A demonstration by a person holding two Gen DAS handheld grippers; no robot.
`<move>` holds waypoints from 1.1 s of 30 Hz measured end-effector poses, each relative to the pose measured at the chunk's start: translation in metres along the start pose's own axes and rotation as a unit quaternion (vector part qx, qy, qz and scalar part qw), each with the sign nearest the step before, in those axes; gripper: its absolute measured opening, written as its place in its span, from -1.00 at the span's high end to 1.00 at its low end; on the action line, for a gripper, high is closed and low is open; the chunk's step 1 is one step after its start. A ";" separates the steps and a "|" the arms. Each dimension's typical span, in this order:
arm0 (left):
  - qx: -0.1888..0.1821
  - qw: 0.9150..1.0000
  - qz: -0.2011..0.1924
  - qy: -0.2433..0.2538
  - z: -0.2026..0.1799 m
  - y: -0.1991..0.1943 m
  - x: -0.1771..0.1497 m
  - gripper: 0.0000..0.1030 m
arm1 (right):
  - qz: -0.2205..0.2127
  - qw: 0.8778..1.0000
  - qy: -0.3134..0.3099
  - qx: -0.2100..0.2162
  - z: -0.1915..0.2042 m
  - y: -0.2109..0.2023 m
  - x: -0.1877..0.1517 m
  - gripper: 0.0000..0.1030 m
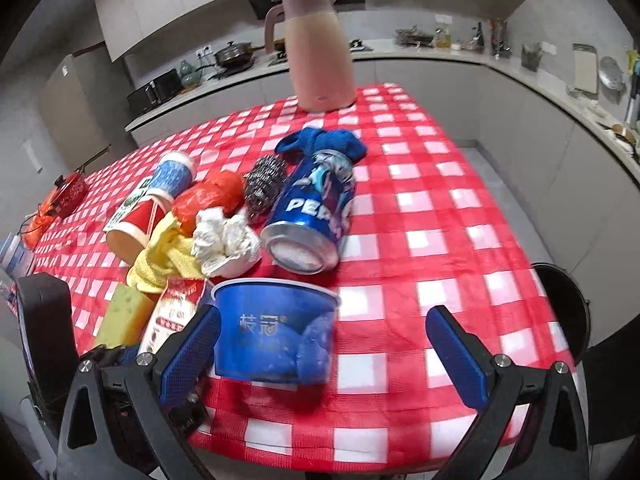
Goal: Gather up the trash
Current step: 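Grasp the snack bag with the left tool while the right tool grasps the blue cup, then carry both items over the black bin and open both tools to drop them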
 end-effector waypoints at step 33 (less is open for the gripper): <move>-0.111 0.989 -0.026 0.090 -0.107 -0.039 -0.006 0.01 | -0.021 0.992 0.120 -0.044 -0.111 -0.037 -0.039 -0.48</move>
Point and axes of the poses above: each gripper's, at about its wrist camera, not at the fingertips, and y roughly the way its jaws point, z to its left, x to its top, the point moved 6 cm from there along y, roughly the way its jaws point, and after that the axes turned 14 degrees about -y, right-handed, at the moved point
